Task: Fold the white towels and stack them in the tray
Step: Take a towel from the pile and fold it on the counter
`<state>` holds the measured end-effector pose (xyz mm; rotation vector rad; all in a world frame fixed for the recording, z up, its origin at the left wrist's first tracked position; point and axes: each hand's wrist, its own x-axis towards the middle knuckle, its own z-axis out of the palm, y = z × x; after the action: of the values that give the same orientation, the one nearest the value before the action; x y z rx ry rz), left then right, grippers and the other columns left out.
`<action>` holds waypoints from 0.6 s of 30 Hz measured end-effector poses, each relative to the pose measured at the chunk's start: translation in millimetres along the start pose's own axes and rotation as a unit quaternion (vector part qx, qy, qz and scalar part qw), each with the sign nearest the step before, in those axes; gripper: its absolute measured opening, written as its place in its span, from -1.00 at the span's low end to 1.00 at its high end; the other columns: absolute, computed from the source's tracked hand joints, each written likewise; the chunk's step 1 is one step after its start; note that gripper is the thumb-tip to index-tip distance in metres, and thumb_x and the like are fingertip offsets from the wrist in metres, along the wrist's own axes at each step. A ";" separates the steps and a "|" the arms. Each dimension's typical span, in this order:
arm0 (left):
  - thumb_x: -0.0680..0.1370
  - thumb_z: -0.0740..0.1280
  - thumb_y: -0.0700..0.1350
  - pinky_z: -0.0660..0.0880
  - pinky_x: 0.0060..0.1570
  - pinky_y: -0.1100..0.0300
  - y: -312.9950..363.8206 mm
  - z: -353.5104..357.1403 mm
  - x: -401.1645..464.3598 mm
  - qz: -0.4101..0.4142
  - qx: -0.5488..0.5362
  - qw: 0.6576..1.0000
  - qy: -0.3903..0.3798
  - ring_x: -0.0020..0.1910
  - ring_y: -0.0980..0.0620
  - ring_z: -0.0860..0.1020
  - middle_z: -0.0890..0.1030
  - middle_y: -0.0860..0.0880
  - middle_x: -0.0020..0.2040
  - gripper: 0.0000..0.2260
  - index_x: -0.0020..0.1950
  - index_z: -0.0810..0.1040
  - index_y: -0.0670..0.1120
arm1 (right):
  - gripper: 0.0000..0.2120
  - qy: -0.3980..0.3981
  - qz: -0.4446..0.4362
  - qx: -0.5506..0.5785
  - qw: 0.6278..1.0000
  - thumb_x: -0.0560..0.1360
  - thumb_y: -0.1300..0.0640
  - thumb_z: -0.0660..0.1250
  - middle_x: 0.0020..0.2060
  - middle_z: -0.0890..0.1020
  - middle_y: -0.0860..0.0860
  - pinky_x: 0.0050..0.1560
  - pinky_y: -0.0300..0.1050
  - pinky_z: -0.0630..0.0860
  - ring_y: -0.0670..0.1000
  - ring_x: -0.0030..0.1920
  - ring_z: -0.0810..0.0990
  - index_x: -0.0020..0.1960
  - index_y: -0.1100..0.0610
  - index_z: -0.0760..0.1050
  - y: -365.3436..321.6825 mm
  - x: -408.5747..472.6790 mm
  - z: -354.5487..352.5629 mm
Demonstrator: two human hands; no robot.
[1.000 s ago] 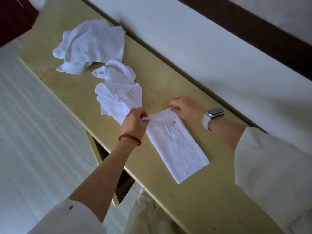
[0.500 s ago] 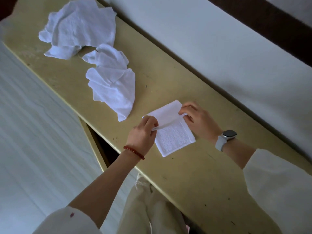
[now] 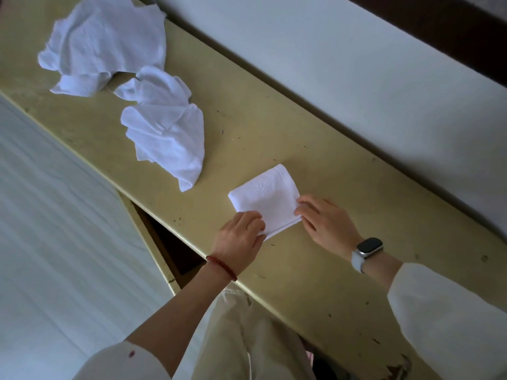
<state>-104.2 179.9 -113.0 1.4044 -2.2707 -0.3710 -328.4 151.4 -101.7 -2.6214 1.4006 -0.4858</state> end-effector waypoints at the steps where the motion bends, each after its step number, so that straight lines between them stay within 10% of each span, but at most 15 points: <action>1: 0.40 0.26 -0.11 0.41 -0.42 0.26 -0.7 0.5 -2.0 0.001 0.002 1.000 0.005 -0.23 0.04 0.53 0.60 0.01 -0.13 -0.95 -0.21 0.43 -0.06 | -0.88 0.012 -0.005 -0.005 1.000 0.42 0.23 0.17 -0.06 0.59 0.04 -0.18 -0.15 0.46 0.03 -0.21 0.57 -0.12 0.11 0.47 -1.4 -0.8 1.4; 18: 0.41 0.21 -0.13 0.50 -0.31 0.28 0.7 -6.2 -11.2 0.005 -0.065 0.998 -0.002 -0.08 0.09 0.42 0.36 0.02 0.09 -0.72 0.11 0.40 -0.05 | -0.87 -0.023 0.008 0.084 0.996 0.48 0.21 0.11 -0.06 0.55 0.04 -0.47 -0.21 0.38 0.07 -0.35 0.53 -0.06 0.17 0.42 -0.2 -2.8 -0.1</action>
<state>-97.4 190.2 -109.8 1.3271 -2.2140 -0.5091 -329.8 153.9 -102.1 -2.4707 1.3052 -0.5154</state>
